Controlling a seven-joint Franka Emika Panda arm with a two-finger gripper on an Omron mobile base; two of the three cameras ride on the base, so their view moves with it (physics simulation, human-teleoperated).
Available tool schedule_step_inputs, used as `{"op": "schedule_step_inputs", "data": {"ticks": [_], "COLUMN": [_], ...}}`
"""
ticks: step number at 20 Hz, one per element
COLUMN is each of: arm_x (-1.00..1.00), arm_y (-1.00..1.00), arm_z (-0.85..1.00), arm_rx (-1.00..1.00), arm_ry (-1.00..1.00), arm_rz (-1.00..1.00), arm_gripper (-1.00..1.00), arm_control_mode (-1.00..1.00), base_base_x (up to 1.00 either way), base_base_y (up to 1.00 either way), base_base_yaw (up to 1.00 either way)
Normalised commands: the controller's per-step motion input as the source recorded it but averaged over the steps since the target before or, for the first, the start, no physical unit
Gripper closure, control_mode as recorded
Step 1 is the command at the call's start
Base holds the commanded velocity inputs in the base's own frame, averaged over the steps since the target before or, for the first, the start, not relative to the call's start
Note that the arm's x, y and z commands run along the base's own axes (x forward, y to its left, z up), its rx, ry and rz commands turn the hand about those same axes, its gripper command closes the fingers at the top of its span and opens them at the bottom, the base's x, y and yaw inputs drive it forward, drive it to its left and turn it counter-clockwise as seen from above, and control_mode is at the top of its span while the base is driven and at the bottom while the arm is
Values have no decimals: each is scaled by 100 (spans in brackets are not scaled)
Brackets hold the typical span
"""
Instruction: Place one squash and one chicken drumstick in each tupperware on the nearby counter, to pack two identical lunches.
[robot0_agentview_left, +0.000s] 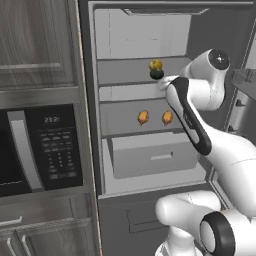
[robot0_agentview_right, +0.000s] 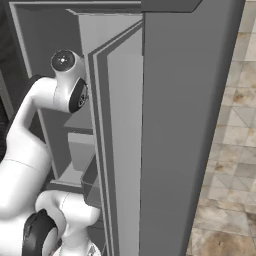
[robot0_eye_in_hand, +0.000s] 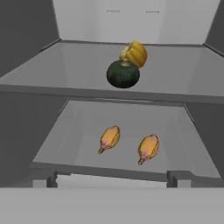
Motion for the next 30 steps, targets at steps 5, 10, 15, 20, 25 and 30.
{"op": "schedule_step_inputs", "data": {"ticks": [5,10,15,20,25,30], "arm_x": [47,64,73,55,49,44], "arm_y": [0,0,-1,0,0,0], "arm_z": [2,0,0,0,0,-3], "arm_rx": [0,0,5,0,0,0], "arm_ry": [0,3,0,0,0,0], "arm_rz": [-2,-1,-1,0,0,0], "arm_gripper": [-100,-100,-100,-100,-100,-100], "arm_control_mode": [-100,-100,-100,-100,-100,-100], "base_base_x": [0,0,0,0,0,0], "base_base_y": [0,0,0,0,0,0], "base_base_yaw": [0,0,0,0,0,0]}}
